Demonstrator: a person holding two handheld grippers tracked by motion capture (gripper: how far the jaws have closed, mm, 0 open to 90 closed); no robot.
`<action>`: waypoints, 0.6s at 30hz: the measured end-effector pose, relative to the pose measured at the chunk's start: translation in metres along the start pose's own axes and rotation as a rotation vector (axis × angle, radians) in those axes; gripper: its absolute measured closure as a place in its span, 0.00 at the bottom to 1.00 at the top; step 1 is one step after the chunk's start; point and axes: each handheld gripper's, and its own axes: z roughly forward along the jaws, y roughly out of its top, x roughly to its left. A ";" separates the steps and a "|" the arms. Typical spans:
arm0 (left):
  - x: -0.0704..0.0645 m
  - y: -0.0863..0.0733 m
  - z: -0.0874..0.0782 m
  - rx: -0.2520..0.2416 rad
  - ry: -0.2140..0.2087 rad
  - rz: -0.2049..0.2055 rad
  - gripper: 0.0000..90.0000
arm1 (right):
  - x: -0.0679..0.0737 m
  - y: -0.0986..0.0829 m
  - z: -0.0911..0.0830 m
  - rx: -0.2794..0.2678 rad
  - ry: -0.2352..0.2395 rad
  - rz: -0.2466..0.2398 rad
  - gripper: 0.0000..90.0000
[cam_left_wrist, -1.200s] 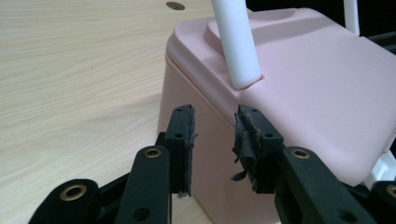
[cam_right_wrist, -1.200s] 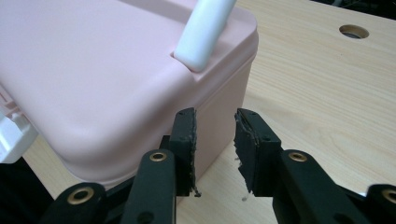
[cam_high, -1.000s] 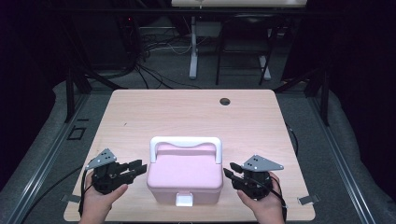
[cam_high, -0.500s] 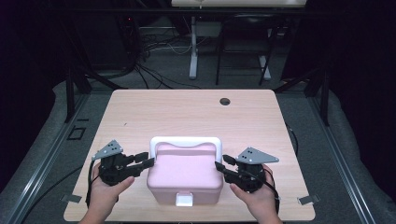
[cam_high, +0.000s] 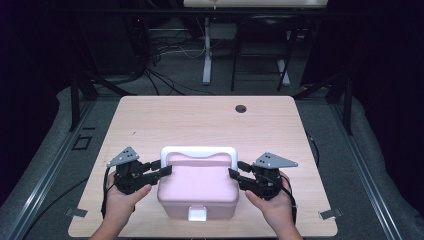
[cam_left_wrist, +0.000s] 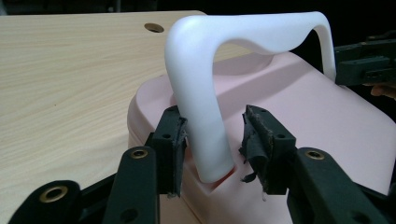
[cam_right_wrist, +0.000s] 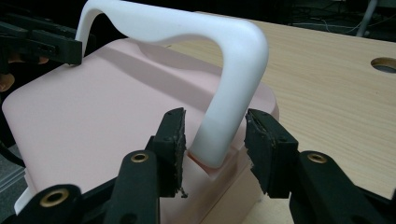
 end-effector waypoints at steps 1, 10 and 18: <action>0.000 0.000 0.000 -0.002 -0.002 -0.004 0.67 | 0.000 0.000 0.000 -0.002 0.001 -0.004 0.67; -0.003 -0.001 -0.002 -0.016 0.020 0.015 0.75 | 0.002 -0.001 -0.001 -0.013 -0.010 -0.020 0.74; -0.005 -0.004 -0.003 -0.023 0.002 0.011 0.80 | 0.003 -0.002 -0.003 -0.020 -0.020 -0.039 0.77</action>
